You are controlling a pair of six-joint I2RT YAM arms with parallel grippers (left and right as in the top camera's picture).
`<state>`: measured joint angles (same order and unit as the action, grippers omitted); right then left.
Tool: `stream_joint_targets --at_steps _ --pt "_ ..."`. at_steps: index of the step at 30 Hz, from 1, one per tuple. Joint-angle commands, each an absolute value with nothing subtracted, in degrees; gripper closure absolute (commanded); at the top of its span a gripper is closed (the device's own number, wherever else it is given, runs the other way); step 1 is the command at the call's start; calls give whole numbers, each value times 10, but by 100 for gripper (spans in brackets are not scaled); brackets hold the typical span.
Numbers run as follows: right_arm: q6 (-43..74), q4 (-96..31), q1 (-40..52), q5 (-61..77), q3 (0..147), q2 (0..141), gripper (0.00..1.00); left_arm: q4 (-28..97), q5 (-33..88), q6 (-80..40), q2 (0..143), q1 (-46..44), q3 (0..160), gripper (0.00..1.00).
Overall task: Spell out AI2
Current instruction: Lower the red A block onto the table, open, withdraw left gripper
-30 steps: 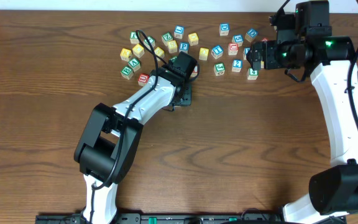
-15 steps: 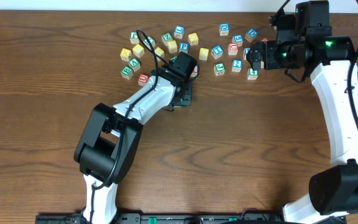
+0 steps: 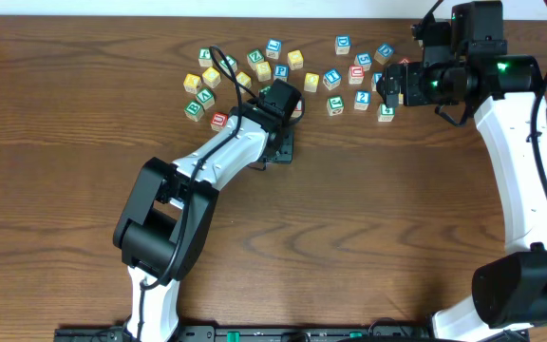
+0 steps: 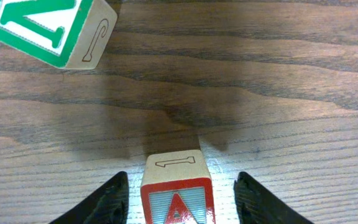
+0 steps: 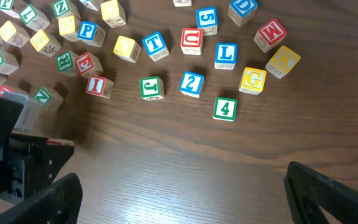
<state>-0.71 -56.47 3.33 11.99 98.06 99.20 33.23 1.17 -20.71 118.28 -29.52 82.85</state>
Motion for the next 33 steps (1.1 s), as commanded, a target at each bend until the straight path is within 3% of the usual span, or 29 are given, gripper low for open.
stream_joint_targets --at_steps 1,14,20,33 --pt "-14 -567 34 119 977 992 1 338 10 -197 1155 -294 834 44" --pt "-14 -566 34 120 977 992 1 338 8 -176 1079 -281 834 36" --pt "-13 -571 34 126 977 992 1 345 9 -162 1025 -255 834 27" --pt "18 -569 48 126 978 992 1 410 8 -148 895 -120 834 25"
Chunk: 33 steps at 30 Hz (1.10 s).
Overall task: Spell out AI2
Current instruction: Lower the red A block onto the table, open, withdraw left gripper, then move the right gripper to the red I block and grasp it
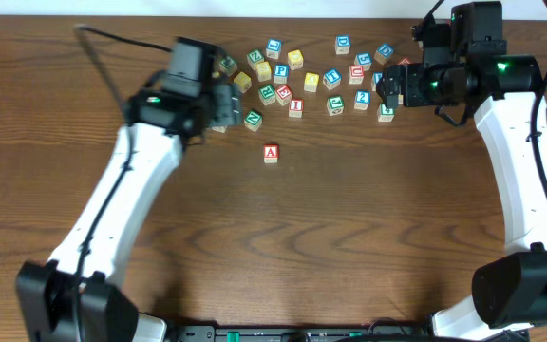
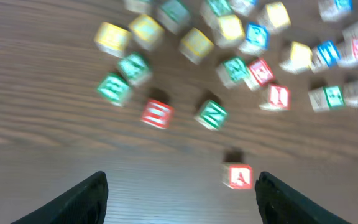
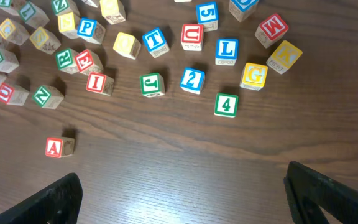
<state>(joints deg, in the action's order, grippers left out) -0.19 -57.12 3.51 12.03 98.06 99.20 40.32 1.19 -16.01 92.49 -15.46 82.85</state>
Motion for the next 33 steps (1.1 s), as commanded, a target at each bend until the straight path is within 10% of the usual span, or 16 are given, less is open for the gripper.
stream_joint_targets --at_steps 1,33 --pt "25 -567 54 126 978 992 1 411 8 -148 889 -108 834 25" --pt "163 -623 190 107 1325 1312 23 439 -33 -146 881 -64 834 25"
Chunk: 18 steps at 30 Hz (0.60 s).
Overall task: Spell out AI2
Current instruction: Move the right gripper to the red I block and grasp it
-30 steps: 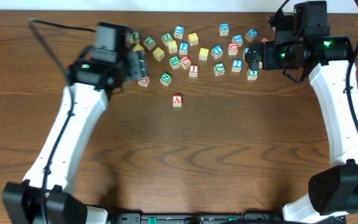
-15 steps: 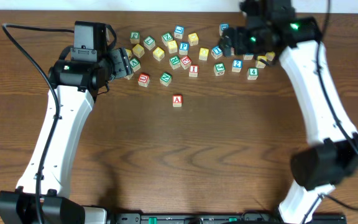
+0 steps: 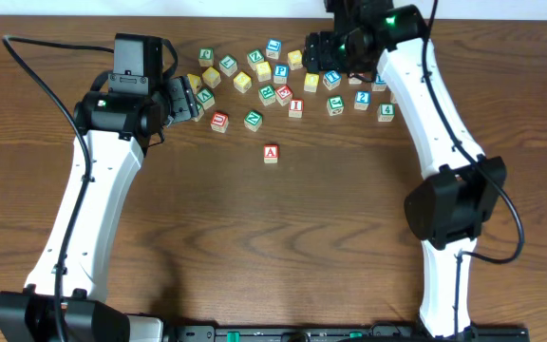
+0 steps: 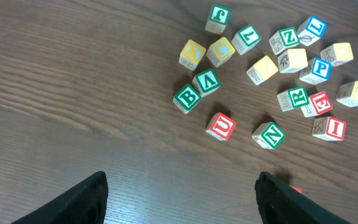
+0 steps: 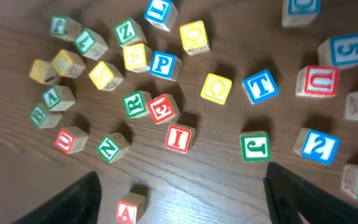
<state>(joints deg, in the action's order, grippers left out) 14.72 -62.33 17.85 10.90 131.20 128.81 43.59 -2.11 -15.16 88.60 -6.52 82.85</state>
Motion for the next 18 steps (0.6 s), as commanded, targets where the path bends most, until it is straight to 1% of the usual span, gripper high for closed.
stream_joint_targets --at_steps 1,7,12,18 --pt "163 -622 193 106 1325 1318 24 439 -33 -147 884 -64 834 25" --pt "189 -620 211 79 1325 1356 24 439 -33 -146 904 -64 834 25" --pt "189 -597 227 60 1325 1379 28 439 -33 -146 915 -64 834 25" --pt "198 -576 252 14 1323 1399 29 439 -37 -147 919 -64 834 25"
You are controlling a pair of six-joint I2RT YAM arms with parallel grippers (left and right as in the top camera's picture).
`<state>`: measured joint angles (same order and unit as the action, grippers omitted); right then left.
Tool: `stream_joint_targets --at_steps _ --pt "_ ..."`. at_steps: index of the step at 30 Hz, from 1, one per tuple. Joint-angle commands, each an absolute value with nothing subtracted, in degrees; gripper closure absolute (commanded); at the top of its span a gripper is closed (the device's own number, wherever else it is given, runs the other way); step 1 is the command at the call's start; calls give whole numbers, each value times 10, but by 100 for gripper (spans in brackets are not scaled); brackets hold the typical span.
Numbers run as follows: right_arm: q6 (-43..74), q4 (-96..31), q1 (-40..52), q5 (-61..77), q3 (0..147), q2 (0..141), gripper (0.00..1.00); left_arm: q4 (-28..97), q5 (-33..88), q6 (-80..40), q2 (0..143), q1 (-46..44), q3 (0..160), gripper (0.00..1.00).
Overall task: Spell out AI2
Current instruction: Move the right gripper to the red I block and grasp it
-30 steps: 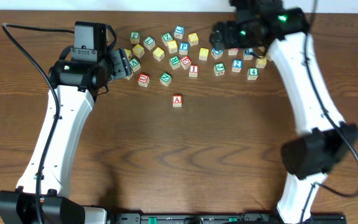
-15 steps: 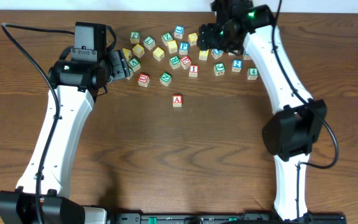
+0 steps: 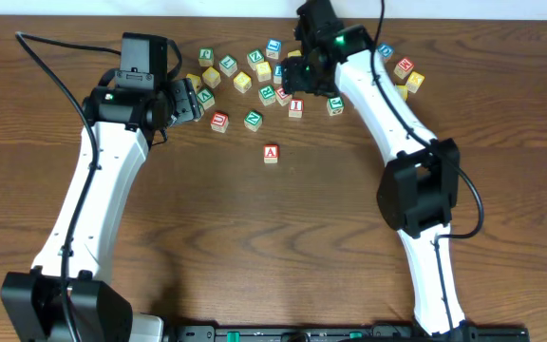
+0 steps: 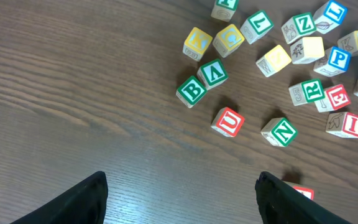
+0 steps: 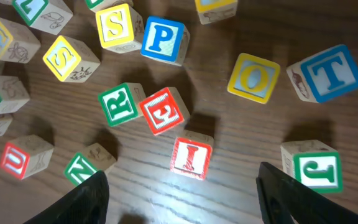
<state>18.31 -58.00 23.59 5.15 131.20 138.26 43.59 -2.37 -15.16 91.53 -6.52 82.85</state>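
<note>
The red A block (image 3: pixel 271 153) stands alone on the wood, below the pile; the left wrist view catches its corner (image 4: pixel 301 192) beside the right finger. The red I block (image 5: pixel 191 157) lies at the pile's near edge, also seen from overhead (image 3: pixel 295 107). My right gripper (image 5: pixel 180 182) hangs open just above the I block, its fingers wide to either side and not touching it. My left gripper (image 4: pixel 179 186) is open and empty over bare wood, left of the pile (image 3: pixel 186 100). The 2 block is hidden under the right arm.
Round the I block lie a red E (image 5: pixel 165 111), green R (image 5: pixel 120 104), green N (image 5: pixel 82 167), green J (image 5: pixel 316 171) and yellow O (image 5: pixel 258 78). Near the left gripper are a red U (image 4: pixel 229 121) and green B (image 4: pixel 191 91).
My right gripper has come lower and closer over the pile's near edge, so the I block now sits large between its open fingers. The left gripper has shifted only slightly.
At first my left gripper stood open around the A block on the wood below the pile, with the right arm off to the right. Then the left gripper was away at the upper left, the A block alone. The right gripper then appeared over the pile, and now over the I.
</note>
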Motion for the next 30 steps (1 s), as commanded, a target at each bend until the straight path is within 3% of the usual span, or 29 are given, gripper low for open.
stream_joint_targets --at_steps 1,18,27,30 --pt "199 -572 256 9 1323 1406 29 439 -37 -147 919 -64 834 25" --pt "251 -569 267 -44 1322 1459 42 445 -37 -147 919 -64 834 25" --pt "253 -564 268 -44 1322 1471 58 446 -37 -147 919 -64 834 25" --pt "253 -564 268 -44 1322 1471 59 446 -37 -147 919 -64 834 25"
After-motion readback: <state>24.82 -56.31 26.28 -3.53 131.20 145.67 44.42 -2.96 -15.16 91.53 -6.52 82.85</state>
